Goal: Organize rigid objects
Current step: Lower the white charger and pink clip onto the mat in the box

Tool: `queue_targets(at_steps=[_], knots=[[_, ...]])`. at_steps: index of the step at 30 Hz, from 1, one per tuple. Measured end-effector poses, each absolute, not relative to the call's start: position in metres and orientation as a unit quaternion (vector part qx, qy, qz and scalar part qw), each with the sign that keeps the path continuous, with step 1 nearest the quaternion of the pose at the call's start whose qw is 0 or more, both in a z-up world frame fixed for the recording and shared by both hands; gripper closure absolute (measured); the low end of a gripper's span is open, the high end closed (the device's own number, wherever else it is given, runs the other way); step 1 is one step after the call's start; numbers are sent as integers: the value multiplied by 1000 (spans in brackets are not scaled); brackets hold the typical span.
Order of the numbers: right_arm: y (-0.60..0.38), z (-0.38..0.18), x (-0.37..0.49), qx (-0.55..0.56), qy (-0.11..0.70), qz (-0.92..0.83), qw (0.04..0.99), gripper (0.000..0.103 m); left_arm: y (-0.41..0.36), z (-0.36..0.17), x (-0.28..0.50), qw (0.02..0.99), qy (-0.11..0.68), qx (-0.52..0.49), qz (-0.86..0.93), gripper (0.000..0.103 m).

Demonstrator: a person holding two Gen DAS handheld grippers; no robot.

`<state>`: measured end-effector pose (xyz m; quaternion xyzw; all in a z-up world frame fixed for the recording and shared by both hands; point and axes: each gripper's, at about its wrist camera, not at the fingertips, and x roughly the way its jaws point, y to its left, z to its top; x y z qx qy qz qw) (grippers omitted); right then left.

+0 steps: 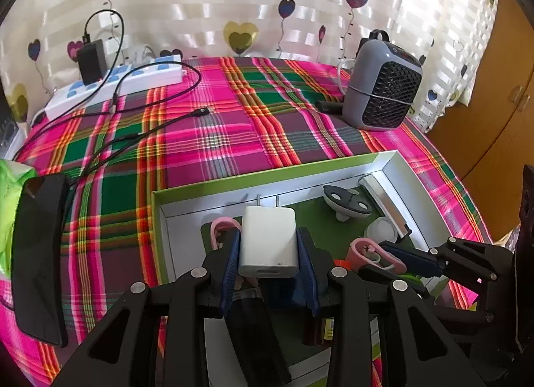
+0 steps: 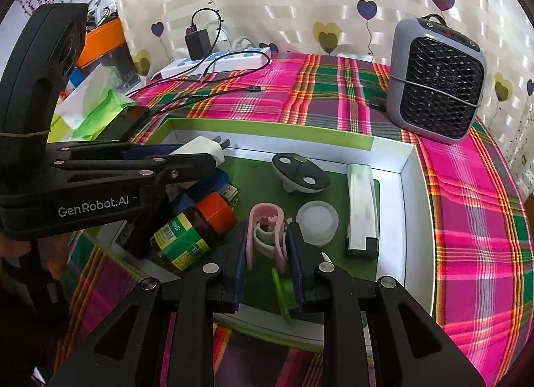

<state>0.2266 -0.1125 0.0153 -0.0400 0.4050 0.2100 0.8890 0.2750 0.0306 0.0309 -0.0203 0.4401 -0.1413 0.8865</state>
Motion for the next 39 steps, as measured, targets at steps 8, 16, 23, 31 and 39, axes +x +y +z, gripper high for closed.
queue_targets(at_steps=[8,16,23,31,39], knots=[[-113,15,225,-37,404,216,888,79,31,30,275,886,441,-21,-140,70],[-109,14,225,-41,406,220,886,79,31,30,275,887,441,-18,-139,70],[-109,13,224,-47,405,218,886,79,30,29,274,888,441,-15,-132,69],[-109,13,225,-44,407,215,887,69,29,29,273,888,442,-15,-129,69],[-112,12,224,-38,408,211,888,69,33,32,269,892,436,-19,-120,69]])
